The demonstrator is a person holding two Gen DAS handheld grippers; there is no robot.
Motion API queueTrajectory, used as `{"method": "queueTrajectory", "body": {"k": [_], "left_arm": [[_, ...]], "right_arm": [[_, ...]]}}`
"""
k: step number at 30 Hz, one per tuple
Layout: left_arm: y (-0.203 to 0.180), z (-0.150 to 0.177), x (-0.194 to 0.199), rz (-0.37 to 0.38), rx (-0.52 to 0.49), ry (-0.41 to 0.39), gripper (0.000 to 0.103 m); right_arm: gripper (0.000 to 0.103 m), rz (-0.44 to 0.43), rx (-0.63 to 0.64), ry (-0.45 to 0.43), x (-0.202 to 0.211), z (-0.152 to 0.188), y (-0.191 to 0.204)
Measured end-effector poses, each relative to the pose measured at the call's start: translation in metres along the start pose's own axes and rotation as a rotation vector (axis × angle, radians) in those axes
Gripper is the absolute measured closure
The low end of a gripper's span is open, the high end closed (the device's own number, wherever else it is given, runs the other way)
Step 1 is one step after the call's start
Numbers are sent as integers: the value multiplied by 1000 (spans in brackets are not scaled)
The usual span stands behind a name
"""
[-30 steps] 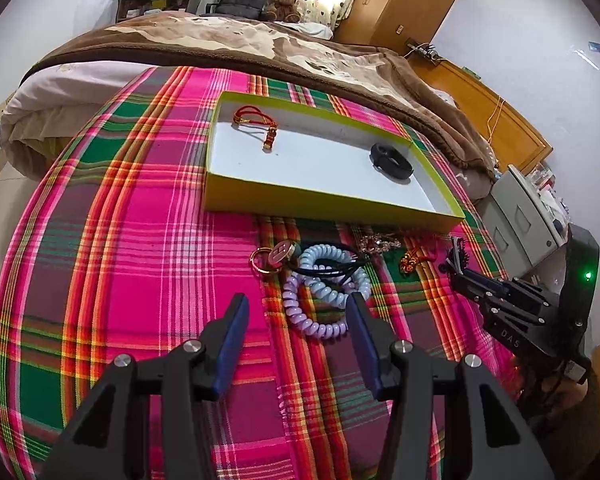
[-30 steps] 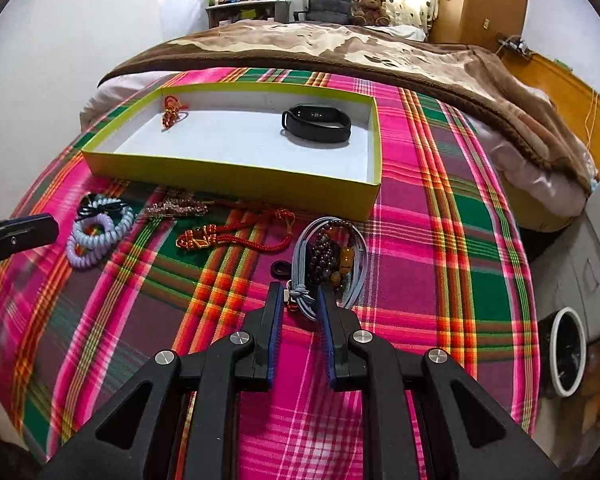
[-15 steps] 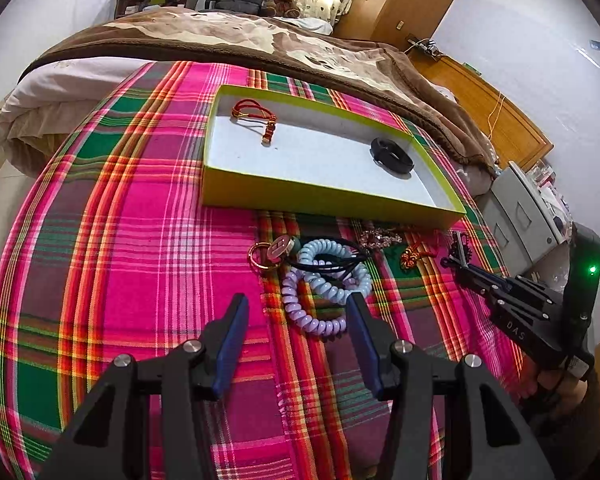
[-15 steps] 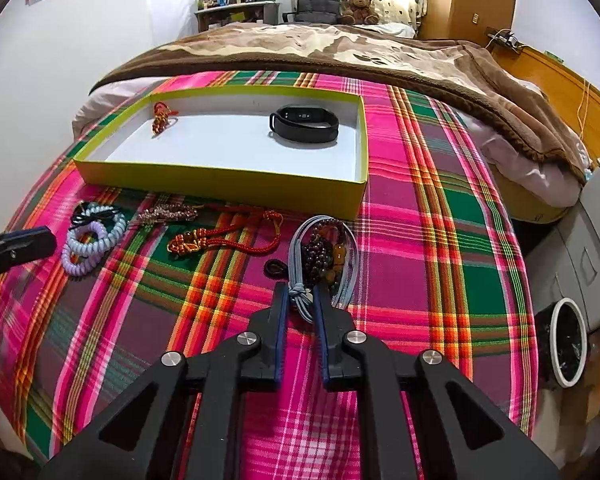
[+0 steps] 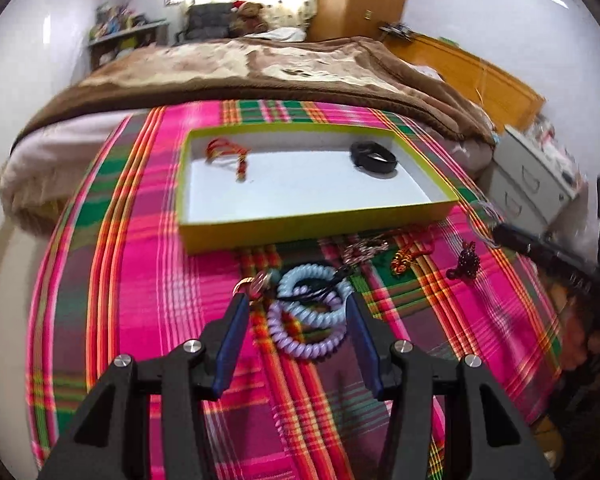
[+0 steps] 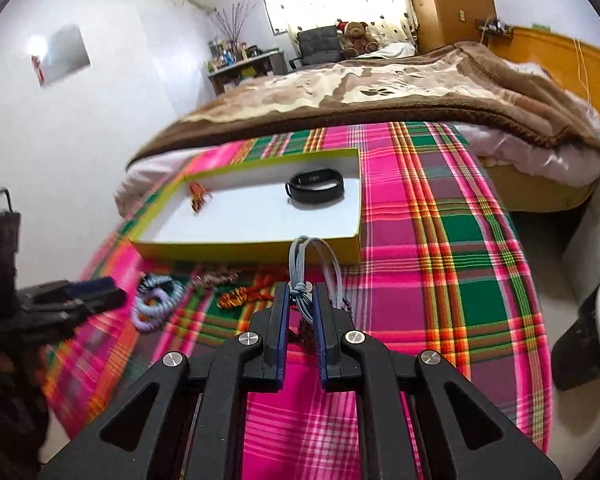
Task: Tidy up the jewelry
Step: 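Grasp the black hair tie with green bead using the left tool while the right tool lifts the grey cord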
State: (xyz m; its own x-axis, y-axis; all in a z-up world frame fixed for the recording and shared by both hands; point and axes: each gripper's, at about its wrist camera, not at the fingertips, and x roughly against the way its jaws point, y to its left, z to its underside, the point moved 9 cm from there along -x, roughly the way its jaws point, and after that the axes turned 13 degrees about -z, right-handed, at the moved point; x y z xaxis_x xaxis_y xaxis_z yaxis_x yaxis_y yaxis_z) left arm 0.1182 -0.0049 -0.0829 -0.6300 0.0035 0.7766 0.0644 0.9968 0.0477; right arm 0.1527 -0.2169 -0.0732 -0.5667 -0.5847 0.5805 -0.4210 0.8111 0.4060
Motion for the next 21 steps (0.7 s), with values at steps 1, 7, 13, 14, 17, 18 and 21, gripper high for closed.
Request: {"method": "queueTrajectory", "body": {"k": [1, 7, 13, 14, 17, 18, 21], "left_arm": [[-4, -2, -1, -10, -28, 0, 51], [-20, -3, -19, -60, -154, 16, 51], [-28, -6, -28, -101, -223, 13, 74], [-28, -6, -29, -97, -223, 17, 77], [-26, -9, -27, -94, -219, 6, 97], [-25, -10, -26, -88, -215, -1, 97], [-17, -14, -19, -43, -161, -7, 97]], "right_arm": [[92, -20, -10, -9, 1, -1, 0], [92, -99, -75, -10, 3, -2, -3], [92, -198, -179, -63, 14, -7, -10], [92, -190, -184, -69, 16, -8, -12], [92, -155, -162, -79, 19, -11, -11], [92, -162, -159, -79, 20, -11, -9], [91, -150, -146, -80, 21, -12, -8]]}}
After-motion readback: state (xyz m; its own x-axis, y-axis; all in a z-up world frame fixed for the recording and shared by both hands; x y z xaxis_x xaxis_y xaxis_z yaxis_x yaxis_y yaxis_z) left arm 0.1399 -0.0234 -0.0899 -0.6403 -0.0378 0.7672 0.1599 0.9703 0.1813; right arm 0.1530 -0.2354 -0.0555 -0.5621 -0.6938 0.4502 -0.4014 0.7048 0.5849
